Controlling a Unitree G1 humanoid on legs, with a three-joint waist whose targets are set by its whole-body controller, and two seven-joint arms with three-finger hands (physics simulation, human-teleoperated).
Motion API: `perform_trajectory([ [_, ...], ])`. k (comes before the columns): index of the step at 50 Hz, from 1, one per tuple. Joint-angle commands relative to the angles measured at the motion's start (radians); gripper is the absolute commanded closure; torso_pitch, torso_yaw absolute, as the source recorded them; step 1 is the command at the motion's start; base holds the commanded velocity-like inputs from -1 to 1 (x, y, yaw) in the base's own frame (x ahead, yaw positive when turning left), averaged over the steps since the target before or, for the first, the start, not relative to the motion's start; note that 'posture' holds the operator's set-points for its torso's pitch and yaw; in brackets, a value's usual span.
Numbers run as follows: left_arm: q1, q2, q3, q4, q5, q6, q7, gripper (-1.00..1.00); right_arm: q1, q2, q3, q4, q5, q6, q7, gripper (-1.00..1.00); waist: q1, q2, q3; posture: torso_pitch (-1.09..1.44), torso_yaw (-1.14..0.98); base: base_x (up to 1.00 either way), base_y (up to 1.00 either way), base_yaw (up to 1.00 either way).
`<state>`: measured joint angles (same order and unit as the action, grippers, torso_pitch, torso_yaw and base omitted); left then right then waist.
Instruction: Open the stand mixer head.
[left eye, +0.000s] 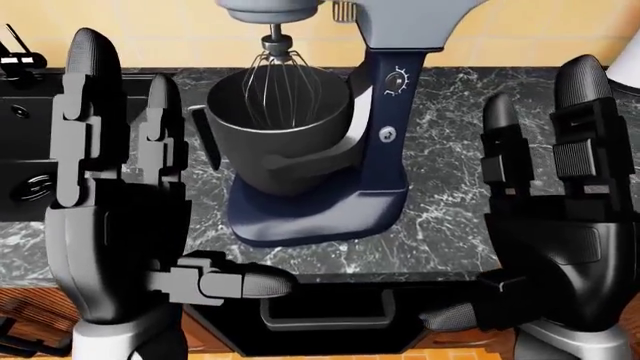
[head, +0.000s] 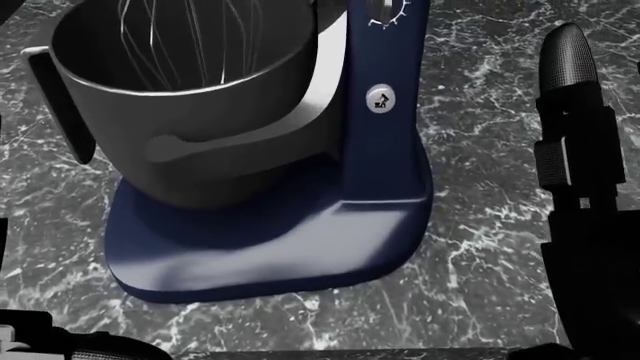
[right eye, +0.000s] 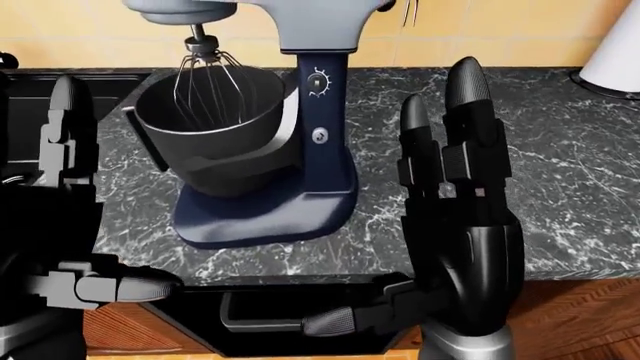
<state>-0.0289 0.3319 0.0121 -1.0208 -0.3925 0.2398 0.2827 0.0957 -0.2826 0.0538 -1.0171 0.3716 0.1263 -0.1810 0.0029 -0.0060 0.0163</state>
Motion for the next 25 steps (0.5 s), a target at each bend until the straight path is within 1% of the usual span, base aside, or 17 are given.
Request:
perform_trajectory([
  [1,-0.012,0.006,0.009,-0.026,0.005,-0.024,-0.002,-1.00,-0.010,-0.005,-0.009,-0.030,-0.002,-0.023,0.002,-1.00,0.000,0.002,-0.012,0.00,0.00,0.00,0.00,0.00],
  [6,-0.014,0.008,0.002,-0.026,0.025,-0.015,-0.011,-1.00,-0.013,-0.002,-0.014,-0.030,0.001,-0.016,0.006,-1.00,0.000,0.003,-0.013,-0.01,0.00,0.00,0.00,0.00],
  [11,-0.013,0.004,0.002,-0.026,0.026,-0.015,-0.020,-1.00,-0.014,-0.009,-0.016,-0.030,0.008,-0.016,0.000,-1.00,0.000,0.003,-0.034,-0.06,0.00,0.00,0.00,0.00],
  [18,-0.010,0.010,-0.002,-0.026,0.021,-0.022,-0.015,-1.00,-0.011,-0.011,-0.011,-0.030,0.007,-0.019,0.000,-1.00,0.000,0.003,-0.078,-0.13,0.00,0.00,0.00,0.00],
  [25,-0.009,0.012,-0.004,-0.026,0.021,-0.023,-0.014,-1.00,-0.009,-0.018,-0.008,-0.030,0.009,-0.022,-0.011,-1.00,0.001,0.004,-0.138,-0.20,0.00,0.00,0.00,0.00],
])
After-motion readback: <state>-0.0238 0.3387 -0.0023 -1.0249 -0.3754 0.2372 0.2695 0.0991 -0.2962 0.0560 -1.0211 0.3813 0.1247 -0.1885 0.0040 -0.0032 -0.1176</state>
